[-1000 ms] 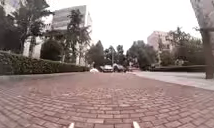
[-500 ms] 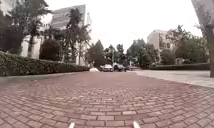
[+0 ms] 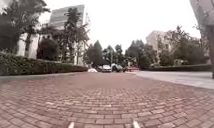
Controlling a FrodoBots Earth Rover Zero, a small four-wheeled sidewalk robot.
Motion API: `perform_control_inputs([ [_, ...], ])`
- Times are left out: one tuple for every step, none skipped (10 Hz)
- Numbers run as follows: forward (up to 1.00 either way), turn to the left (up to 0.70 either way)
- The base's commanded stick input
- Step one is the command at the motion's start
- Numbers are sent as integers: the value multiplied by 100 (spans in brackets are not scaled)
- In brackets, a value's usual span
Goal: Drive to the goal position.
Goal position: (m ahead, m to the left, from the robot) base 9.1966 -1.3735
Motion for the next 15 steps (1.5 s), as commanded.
perform_control_inputs([
  [70, 0],
  [70, 0],
  [70, 0],
  [70, 0],
  [70, 0],
  [70, 0],
  [70, 0],
  [70, 0],
  [70, 0],
  [70, 0],
  [70, 0],
  [70, 0],
  [70, 0],
  [70, 0],
  [70, 0],
])
